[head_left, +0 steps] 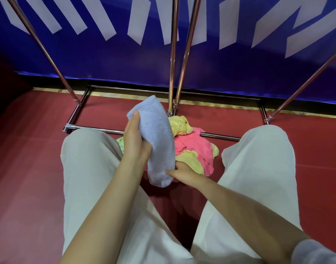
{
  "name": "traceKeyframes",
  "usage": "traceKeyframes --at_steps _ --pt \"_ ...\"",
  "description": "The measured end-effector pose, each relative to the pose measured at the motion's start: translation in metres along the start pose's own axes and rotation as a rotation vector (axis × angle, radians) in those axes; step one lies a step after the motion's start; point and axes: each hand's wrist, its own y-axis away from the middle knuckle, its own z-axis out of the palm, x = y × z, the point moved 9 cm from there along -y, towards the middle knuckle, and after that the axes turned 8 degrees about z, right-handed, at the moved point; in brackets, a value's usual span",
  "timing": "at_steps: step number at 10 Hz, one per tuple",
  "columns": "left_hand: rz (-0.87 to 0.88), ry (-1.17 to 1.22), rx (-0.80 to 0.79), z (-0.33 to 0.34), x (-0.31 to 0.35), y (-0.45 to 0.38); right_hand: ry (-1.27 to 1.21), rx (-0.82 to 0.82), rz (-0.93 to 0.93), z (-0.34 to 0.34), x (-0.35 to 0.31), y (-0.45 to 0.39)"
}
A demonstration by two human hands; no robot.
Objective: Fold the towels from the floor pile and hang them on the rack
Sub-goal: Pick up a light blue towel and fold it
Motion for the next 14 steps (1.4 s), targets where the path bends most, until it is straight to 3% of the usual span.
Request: traceKeyframes --at_steps 2,3,4,5,6,7,8,9,10,12,13,14 --pt "-0.024 0.121 -0.044 -0.005 0.006 0.002 -0.134 -0.001 0.094 0.009 0.036 -0.011" --pt "0.088 0.208 -0.086 -0.011 0.031 -0.013 -0.389 0.058 0.149 0.005 0.046 -0.013" --pt "0.143 0.184 0.088 -0.04 0.054 -0.034 -0.61 0.131 0.199 -0.012 0.041 -0.007" --pt "0.191 0.094 0.194 -0.058 0.062 -0.042 -0.573 0.018 0.244 -0.02 0.042 -0.004" --pt "0.159 0.015 0.259 -0.065 0.052 -0.039 -0.819 0.619 0.117 -0.056 0.036 0.021" --pt "0.162 0.016 0.232 -0.068 0.048 -0.04 -1.26 1.648 -0.264 -0.079 0.067 0.078" --pt "0.159 0.008 0.192 -0.069 0.046 -0.037 -0.626 0.516 0.008 -0.068 0.038 0.031" --pt "0.127 -0.053 0.117 -0.05 0.04 -0.023 0.029 0.005 0.212 -0.029 0.055 0.017" --pt "0.056 -0.085 0.025 -0.015 0.026 0.001 0.006 0.08 0.1 -0.03 0.028 0.016" --pt "-0.096 -0.145 -0.163 0.061 0.005 0.031 -0.373 0.153 -0.204 -0.054 -0.062 0.035" --pt "-0.049 -0.134 -0.125 0.084 0.032 0.019 -0.524 0.128 -0.341 -0.072 -0.101 0.049" --pt "0.034 -0.094 -0.096 0.107 0.063 0.006 -0.585 0.137 -0.362 -0.092 -0.116 0.052"
